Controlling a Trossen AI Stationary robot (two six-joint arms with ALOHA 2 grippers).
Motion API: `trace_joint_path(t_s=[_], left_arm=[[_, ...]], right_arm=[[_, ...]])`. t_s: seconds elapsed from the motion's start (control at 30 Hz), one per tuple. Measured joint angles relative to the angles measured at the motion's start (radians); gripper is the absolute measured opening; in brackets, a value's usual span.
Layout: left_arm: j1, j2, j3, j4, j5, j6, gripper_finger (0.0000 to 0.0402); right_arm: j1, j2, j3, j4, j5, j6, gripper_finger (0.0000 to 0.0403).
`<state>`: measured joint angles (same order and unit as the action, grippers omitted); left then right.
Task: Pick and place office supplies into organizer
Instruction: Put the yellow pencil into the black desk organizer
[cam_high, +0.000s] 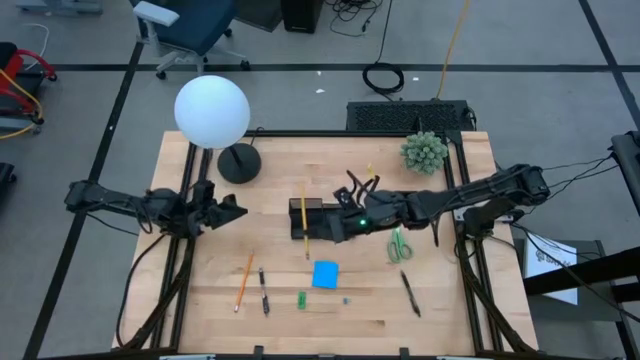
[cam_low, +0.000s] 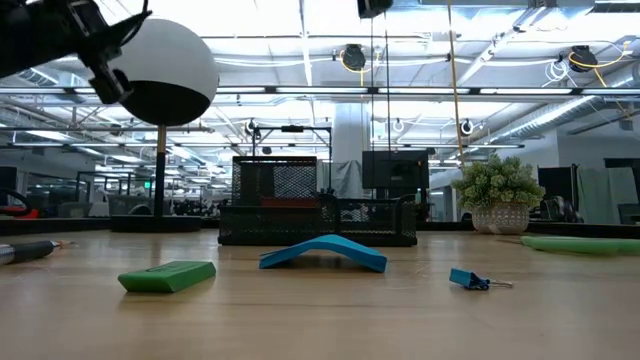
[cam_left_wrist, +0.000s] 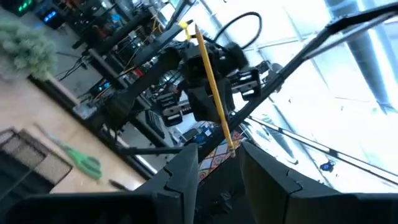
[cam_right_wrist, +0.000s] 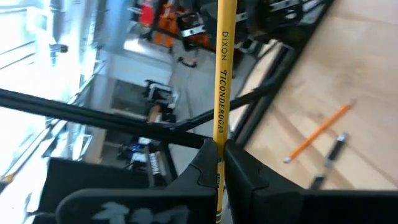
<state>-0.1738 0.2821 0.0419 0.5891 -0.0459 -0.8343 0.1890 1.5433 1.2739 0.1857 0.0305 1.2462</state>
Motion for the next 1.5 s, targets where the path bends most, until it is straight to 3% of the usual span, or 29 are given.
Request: trace_joint_path(t_s=[0.2, 0.53, 0.9, 1.17, 1.5], left_arm=[[0.0, 0.067, 0.194, -0.174, 0.001, 0.205, 0.0115], [0.0, 0.344, 0.642, -0.574, -0.007, 0.568, 0.0115], [-0.001, 0.574, 0.962, -0.959, -0.014, 0.882, 0.0115], [-0.045, 0.694, 1.214, -1.259, -0.148, 1.143, 0.0115], [-0.143, 0.792, 1.4, -1.303, -0.303, 1.477, 0.0134]], right_arm=[[-0.041, 0.0, 0.0, 0.101, -0.098, -0.002, 0.0], [-0.1, 0.0, 0.0, 0.148, -0.208, -0.002, 0.0], [-0.136, 0.0, 0.0, 0.201, -0.32, 0.047, 0.0], [-0.139, 0.0, 0.0, 0.207, -0.35, 0.075, 0.0], [-0.142, 0.0, 0.0, 0.231, -0.377, 0.123, 0.0]])
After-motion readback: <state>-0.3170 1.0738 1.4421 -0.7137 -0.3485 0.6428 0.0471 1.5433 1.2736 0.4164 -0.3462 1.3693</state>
